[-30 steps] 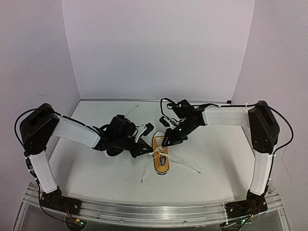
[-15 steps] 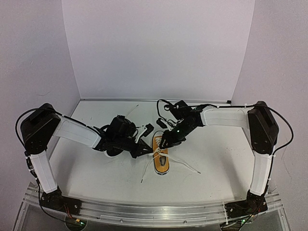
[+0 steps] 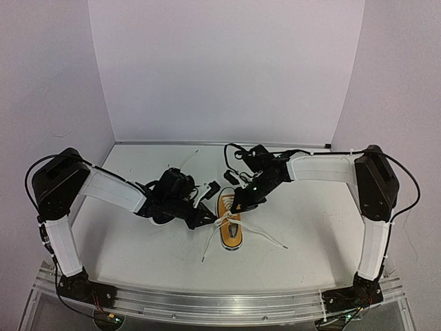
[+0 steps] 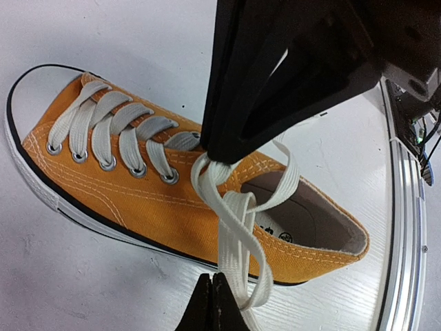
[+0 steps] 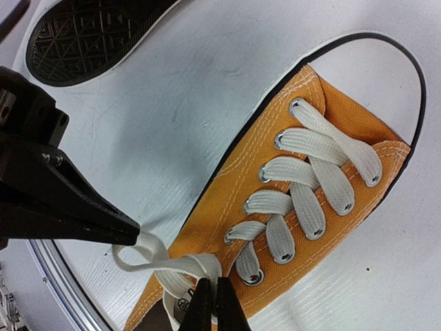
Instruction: Tie the shoes
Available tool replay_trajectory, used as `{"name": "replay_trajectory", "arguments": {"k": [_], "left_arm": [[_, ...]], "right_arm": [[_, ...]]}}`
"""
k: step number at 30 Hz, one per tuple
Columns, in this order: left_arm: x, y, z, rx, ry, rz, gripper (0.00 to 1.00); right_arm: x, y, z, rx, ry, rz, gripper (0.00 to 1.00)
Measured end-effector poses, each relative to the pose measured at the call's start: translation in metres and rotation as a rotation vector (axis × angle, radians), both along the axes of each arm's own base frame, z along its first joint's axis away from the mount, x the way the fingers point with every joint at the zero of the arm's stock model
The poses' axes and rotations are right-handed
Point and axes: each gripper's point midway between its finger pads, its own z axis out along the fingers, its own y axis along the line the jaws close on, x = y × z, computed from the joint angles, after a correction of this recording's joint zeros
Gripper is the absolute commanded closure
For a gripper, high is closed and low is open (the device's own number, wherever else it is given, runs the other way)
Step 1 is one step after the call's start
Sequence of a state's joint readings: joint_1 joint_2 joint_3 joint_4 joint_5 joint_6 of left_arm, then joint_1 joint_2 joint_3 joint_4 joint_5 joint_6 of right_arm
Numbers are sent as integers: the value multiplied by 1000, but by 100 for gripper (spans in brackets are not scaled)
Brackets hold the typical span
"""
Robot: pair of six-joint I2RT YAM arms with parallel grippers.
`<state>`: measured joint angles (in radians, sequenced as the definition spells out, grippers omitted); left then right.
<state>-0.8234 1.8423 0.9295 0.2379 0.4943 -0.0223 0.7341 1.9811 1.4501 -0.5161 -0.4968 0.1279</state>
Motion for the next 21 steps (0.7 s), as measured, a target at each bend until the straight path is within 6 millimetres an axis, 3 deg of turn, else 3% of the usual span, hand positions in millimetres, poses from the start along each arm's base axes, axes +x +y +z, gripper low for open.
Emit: {"name": "replay_trajectory", "arguments": {"k": [8,18,21], "left_arm": [[1,3,-1,9,-21,4,69],[19,16,49,-45,-174,79,61],[23,18,55,-56,-186,89,58]], "right_arm": [[-3,-3,2,8,-7,-16,100],[-2,-5,8,27,-23,-39,100],[-2,-6,13,35,-31,-49,100]]}}
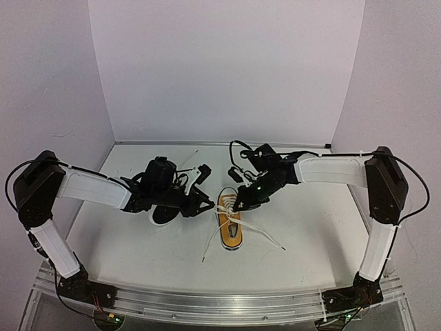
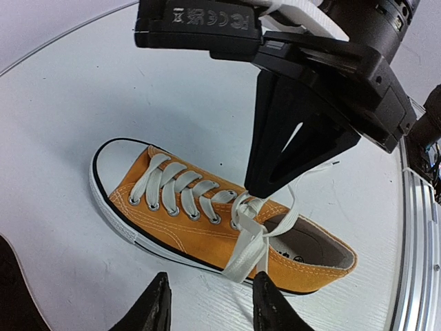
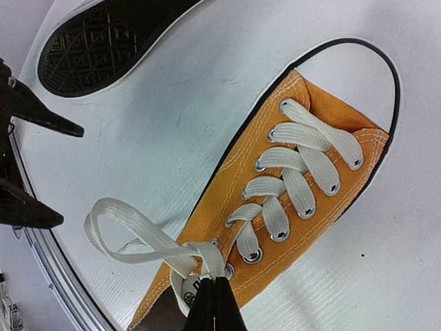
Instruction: Tie the shoes
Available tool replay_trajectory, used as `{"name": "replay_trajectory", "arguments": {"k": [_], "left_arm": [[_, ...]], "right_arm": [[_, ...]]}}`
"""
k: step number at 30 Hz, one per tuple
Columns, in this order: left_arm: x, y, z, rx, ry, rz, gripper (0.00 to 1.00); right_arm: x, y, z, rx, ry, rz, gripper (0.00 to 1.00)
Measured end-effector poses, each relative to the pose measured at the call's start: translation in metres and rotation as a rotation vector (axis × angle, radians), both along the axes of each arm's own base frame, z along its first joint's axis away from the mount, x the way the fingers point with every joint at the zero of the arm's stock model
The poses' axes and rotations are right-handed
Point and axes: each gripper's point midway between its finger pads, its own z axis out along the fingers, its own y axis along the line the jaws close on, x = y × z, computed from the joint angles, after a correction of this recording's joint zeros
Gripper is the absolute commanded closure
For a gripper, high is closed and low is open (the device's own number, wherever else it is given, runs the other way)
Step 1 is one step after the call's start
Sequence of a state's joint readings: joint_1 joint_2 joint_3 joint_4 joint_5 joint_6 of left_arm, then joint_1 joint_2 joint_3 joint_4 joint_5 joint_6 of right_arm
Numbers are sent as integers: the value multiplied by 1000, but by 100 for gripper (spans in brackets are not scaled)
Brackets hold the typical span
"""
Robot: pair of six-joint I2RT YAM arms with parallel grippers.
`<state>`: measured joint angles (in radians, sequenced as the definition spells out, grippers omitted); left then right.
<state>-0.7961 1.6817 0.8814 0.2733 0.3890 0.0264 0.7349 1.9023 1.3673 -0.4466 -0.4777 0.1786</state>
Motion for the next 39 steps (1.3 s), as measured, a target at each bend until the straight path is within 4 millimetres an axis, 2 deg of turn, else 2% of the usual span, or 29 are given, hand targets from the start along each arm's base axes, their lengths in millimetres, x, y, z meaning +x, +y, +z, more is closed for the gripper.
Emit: {"name": "replay_trajectory", "arguments": {"k": [11,17,20,24,27,30,39], "left_arm": [[-7,-12,9,-28,-8,-92,53],[-4,-19,-3,7,1,-127,54],[-4,-21,-10,23,14,-140,61],[-7,-22,-17,31,31,-160,86],[-9,-21,-21,38,45,-161,97],[-7,-20,-24,45,51,-141,100],[-3,-9,-44,98,94,-67,98]], "right_arm": [[0,0,-3,12,3,-14,100],[-1,0,-5,16,10,-21,100],[-2,0,-6,16,15,-24,100],[-2,-1,-6,17,15,-26,100],[-3,-2,-6,19,12,-27,100],[-4,-4,-5,22,9,-29,100],[-4,-8,-4,35,3,-45,100]]}}
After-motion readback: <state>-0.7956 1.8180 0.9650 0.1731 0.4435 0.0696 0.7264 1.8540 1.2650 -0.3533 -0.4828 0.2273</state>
